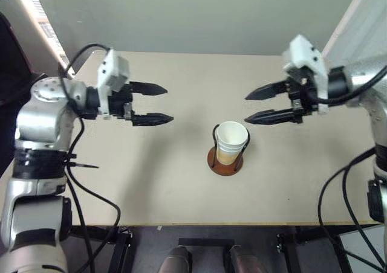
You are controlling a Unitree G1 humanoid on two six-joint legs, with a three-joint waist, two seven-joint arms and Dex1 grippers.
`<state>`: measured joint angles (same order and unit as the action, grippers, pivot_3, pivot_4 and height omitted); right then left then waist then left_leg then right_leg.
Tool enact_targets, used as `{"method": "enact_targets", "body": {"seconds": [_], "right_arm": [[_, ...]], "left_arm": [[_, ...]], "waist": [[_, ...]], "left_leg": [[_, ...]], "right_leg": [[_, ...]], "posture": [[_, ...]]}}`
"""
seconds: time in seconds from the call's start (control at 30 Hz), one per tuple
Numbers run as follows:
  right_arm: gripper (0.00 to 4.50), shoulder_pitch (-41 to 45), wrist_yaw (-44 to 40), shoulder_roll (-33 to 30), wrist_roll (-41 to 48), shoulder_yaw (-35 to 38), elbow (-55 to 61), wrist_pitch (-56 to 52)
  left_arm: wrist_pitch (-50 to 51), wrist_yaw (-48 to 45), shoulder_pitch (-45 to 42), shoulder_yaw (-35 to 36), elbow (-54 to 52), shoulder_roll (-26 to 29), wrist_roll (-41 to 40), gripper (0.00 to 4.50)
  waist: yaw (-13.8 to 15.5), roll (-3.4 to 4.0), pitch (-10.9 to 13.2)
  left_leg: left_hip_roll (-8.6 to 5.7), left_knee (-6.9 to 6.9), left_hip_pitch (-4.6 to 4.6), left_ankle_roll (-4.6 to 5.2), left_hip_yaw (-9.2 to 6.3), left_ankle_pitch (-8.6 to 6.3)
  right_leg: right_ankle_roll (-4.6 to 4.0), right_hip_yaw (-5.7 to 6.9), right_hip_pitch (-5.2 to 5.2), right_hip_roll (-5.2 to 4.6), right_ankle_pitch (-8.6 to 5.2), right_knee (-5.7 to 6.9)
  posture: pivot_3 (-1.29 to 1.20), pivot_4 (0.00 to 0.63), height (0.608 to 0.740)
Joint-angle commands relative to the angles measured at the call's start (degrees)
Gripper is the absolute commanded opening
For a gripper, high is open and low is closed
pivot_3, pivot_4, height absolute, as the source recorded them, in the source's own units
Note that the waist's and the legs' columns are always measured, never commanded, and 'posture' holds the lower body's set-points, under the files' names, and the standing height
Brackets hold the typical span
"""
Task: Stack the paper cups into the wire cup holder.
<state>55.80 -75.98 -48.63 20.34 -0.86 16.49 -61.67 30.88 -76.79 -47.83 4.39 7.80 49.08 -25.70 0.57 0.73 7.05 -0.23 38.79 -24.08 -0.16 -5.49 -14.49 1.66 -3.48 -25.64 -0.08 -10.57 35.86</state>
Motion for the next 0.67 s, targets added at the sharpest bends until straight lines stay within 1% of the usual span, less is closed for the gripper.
{"method": "enact_targets", "body": {"seconds": [0.03, 0.13, 0.2, 0.27, 0.33, 0.37, 0.4, 0.67], "right_arm": [[2.9, -6.3, 4.8, -0.3, 4.9, 9.1, 4.4, -3.5], [2.9, -14.5, 5.5, -0.9, 7.5, 13.1, 6.4, -0.1], [2.9, -18.7, 4.8, -2.1, 8.0, 13.5, 6.5, 3.8], [2.9, -20.4, 3.9, -3.5, 8.5, 12.4, 5.7, 6.6], [2.9, -20.2, 3.1, -4.6, 9.0, 10.7, 4.2, 8.3], [2.9, -19.8, 3.1, -4.7, 9.2, 10.0, 3.5, 8.9], [2.9, -19.4, 3.5, -4.7, 9.5, 9.4, 3.2, 9.1], [2.9, -18.1, 3.4, -4.5, 11.7, 4.3, 2.0, 10.3]], "left_arm": [[2.6, 2.4, 3.5, 4.6, -4.4, 2.1, -2.7, 4.5], [3.8, 1.4, 6.1, 5.7, -5.7, 4.2, -4.2, 4.5], [3.3, 0.2, 7.1, 5.7, -5.7, 5.3, -4.7, 4.5], [2.1, -0.9, 7.7, 5.7, -4.6, 6.6, -4.6, 4.5], [1.4, -1.7, 8.1, 5.6, -3.0, 8.0, -4.1, 4.5], [1.4, -1.7, 8.3, 5.6, -2.6, 8.5, -3.9, 4.5], [1.4, -1.7, 8.6, 5.9, -2.3, 9.1, -3.8, 4.5], [5.6, 0.4, 15.4, 10.5, -7.4, 12.8, -7.1, 4.5]], "waist": [[0.0, 0.02, 0.0], [0.1, 0.01, 0.0], [0.1, 0.01, 0.0], [0.1, 0.02, 0.0], [0.1, 0.02, 0.0], [0.1, 0.01, 0.0], [0.0, 0.01, 0.0], [-0.4, 0.01, 0.0]], "left_leg": [[0.0, 0.0, 0.03, -0.01, 0.0, 0.0], [0.03, -0.07, 0.06, -0.15, -0.02, 0.09], [0.03, -0.06, 0.08, -0.16, -0.03, 0.11], [0.03, -0.03, 0.11, -0.14, -0.03, 0.11], [0.03, -0.03, 0.11, 0.03, -0.02, 0.08], [0.03, -0.03, 0.11, 0.35, -0.02, -0.06], [0.03, -0.03, 0.13, 0.41, -0.03, -0.07], [0.06, -0.06, 0.16, 0.45, -0.04, -0.03]], "right_leg": [[0.01, 0.0, 0.0, 0.0, -0.01, 0.04], [0.01, 0.02, -0.04, 0.03, 0.0, 0.14], [0.0, 0.02, -0.03, 0.04, 0.01, 0.19], [-0.02, 0.0, 0.0, 0.05, 0.03, 0.2], [-0.05, -0.01, -0.01, 0.05, 0.13, 0.19], [-0.08, -0.01, -0.01, 0.05, 0.2, 0.18], [-0.1, 0.0, 0.0, 0.05, 0.23, 0.18], [-0.4, 0.0, 0.01, 0.09, 0.24, 0.19]], "posture": [[0.0, 0.15, 0.74], [0.0, 0.15, 0.74], [0.0, 0.15, 0.74], [0.0, 0.15, 0.74], [0.0, 0.15, 0.74], [0.0, 0.15, 0.74], [0.0, 0.15, 0.74], [0.0, 0.15, 0.74]]}}
